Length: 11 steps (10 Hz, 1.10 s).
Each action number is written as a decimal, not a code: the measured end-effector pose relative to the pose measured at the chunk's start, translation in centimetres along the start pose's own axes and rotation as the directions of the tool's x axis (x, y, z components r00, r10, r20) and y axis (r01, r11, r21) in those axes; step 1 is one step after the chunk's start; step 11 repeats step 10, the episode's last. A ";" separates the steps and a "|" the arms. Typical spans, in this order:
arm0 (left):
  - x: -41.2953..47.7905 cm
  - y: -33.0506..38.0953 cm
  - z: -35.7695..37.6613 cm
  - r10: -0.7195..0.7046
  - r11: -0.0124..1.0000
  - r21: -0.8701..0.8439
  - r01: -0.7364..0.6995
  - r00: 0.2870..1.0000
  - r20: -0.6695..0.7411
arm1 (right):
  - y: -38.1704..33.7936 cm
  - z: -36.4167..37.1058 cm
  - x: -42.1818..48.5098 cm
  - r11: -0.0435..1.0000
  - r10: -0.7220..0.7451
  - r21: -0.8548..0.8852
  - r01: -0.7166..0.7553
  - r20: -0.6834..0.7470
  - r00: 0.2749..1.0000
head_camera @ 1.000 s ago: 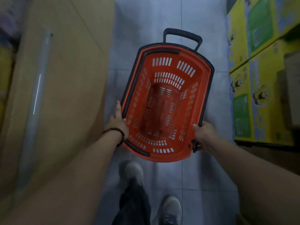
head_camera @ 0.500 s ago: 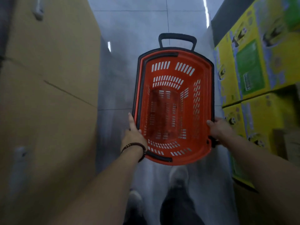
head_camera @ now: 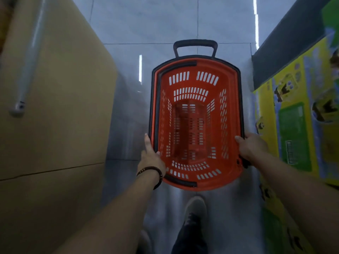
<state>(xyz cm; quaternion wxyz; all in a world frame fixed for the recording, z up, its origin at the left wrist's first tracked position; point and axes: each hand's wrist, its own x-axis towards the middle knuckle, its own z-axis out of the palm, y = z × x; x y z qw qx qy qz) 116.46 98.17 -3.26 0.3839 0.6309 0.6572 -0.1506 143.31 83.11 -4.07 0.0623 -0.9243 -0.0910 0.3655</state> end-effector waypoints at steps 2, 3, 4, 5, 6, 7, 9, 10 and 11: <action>2.9 3.5 -1.1 -0.004 1.000 -0.001 0.004 1.000 0.006 | -3.1 -2.9 2.5 0.996 -0.014 0.090 0.011 0.028 1.000; 3.6 4.3 -1.6 -0.015 1.000 -0.013 0.015 0.999 0.031 | -4.1 -3.2 3.3 0.999 -0.026 0.041 0.025 0.035 0.999; 4.5 4.9 -2.4 0.001 1.000 -0.018 0.000 1.000 0.027 | -5.6 -3.5 3.4 0.999 0.009 0.035 -0.011 0.037 0.999; 5.6 5.4 -3.3 0.006 1.000 0.003 -0.006 0.999 0.054 | -6.5 -4.1 3.7 0.982 0.117 0.131 -0.132 0.117 0.986; 5.9 5.7 -3.8 0.003 1.000 0.014 -0.004 0.997 0.080 | -6.3 -4.0 4.9 0.980 0.165 0.090 -0.178 0.134 0.977; 6.1 6.1 -4.0 -0.023 0.999 -0.023 0.025 0.993 0.114 | -6.6 -4.1 4.9 0.990 0.137 0.017 -0.140 0.106 0.985; 5.6 7.7 -6.5 -0.088 0.992 0.102 0.067 0.974 0.208 | -9.8 -6.2 0.5 0.994 -0.008 -0.112 -0.003 -0.100 0.995; 3.7 10.8 -9.1 0.010 0.996 0.086 -0.016 0.997 0.080 | -12.2 -8.1 -2.6 0.980 -0.196 -0.061 0.189 -0.130 0.972; 3.7 10.8 -9.1 0.010 0.996 0.086 -0.016 0.997 0.080 | -12.2 -8.1 -2.6 0.980 -0.196 -0.061 0.189 -0.130 0.972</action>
